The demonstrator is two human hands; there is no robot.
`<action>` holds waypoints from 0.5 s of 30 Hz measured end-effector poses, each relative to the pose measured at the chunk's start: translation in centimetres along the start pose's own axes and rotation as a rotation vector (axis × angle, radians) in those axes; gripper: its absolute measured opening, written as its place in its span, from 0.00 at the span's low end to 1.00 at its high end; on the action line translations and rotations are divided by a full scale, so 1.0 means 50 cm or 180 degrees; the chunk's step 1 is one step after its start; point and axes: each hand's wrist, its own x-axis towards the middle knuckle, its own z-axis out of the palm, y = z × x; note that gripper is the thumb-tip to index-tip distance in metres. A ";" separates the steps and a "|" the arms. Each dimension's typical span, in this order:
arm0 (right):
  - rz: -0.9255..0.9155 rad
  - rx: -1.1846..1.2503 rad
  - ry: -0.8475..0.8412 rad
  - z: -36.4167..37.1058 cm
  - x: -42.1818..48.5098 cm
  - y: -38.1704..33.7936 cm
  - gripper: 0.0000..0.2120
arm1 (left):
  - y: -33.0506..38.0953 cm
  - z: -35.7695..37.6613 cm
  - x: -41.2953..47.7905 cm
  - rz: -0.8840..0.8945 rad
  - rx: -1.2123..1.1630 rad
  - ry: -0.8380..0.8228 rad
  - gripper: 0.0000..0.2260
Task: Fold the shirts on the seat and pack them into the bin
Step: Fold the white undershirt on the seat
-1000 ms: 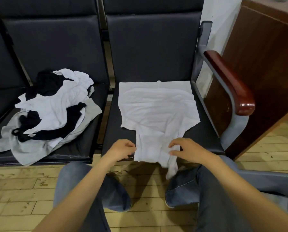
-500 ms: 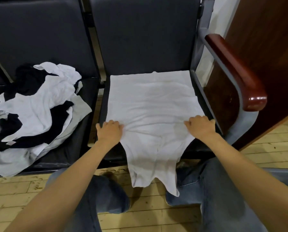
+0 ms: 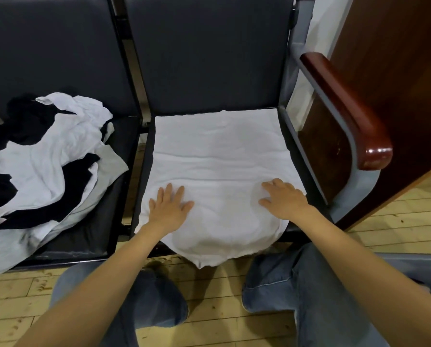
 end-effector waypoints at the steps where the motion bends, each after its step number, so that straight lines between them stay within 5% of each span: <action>1: 0.0005 -0.0056 -0.0076 -0.008 0.010 0.004 0.27 | -0.004 -0.008 0.014 -0.0011 0.0013 -0.0029 0.27; 15: 0.0164 0.0590 -0.0452 -0.081 0.225 0.061 0.27 | -0.022 -0.094 0.225 0.0058 0.0307 0.0121 0.27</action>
